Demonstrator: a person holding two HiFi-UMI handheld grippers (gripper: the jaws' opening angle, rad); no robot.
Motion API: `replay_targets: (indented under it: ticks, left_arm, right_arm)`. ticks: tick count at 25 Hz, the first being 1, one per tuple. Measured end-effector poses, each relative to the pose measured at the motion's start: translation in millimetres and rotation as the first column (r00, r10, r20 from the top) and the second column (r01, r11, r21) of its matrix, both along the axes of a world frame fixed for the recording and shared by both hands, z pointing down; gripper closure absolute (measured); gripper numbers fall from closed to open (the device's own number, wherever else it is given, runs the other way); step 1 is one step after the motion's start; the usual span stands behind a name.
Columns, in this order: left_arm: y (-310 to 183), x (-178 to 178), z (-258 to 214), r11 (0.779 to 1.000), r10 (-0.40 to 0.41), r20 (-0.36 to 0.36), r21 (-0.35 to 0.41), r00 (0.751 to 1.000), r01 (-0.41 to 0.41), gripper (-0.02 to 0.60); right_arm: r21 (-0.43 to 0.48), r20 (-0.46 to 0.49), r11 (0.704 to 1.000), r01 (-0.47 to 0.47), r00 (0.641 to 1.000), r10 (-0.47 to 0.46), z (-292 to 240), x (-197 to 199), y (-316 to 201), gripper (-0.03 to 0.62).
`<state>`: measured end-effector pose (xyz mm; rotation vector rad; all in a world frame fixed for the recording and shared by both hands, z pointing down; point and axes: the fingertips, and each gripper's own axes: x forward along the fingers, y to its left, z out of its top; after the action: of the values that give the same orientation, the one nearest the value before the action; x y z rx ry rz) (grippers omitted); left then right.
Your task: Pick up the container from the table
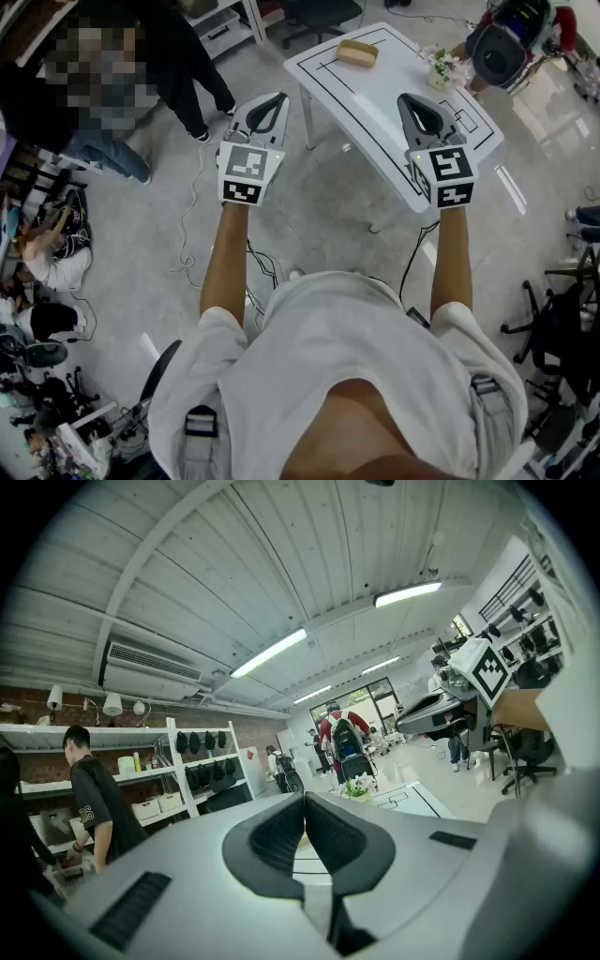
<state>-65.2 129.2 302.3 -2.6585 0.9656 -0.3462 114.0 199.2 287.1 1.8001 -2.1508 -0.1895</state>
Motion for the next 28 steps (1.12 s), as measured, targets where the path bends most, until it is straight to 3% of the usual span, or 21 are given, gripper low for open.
replay_targets:
  ticks: [6,10,13,16,22,28]
  left_arm:
    - [6,29,6,1.000,-0.016,-0.002,-0.011,1.000,0.016,0.563]
    - [19,54,16,0.997,0.008,-0.033,-0.072,0.999,-0.010,0.563]
    - [18,68,23,0.994,0.016,-0.043,-0.108,0.999,-0.021,0.564]
    - [6,78,25,0.995,0.018,-0.035,-0.096,0.999,-0.022,0.565]
    - [-52,81,34,0.999,0.031,-0.020,-0.039,0.999,-0.032,0.563]
    - [-161,78,35,0.995,0.103,0.006,0.005,0.995,-0.103,0.563]
  right_arm:
    - [0.004,0.018,1.000,0.025,1.000,-0.025,5,30,2,0.580]
    - [0.010,0.059,0.997,0.074,0.995,-0.075,9,46,10,0.580]
    - [-0.005,0.041,0.997,0.082,0.996,-0.082,16,59,3,0.580]
    - [-0.025,0.033,0.997,0.068,0.997,-0.067,27,69,-11,0.580]
    - [-0.046,-0.028,0.998,0.052,0.998,-0.053,44,68,-65,0.580]
    - [-0.031,-0.017,0.999,-0.009,1.000,0.009,42,58,-166,0.580]
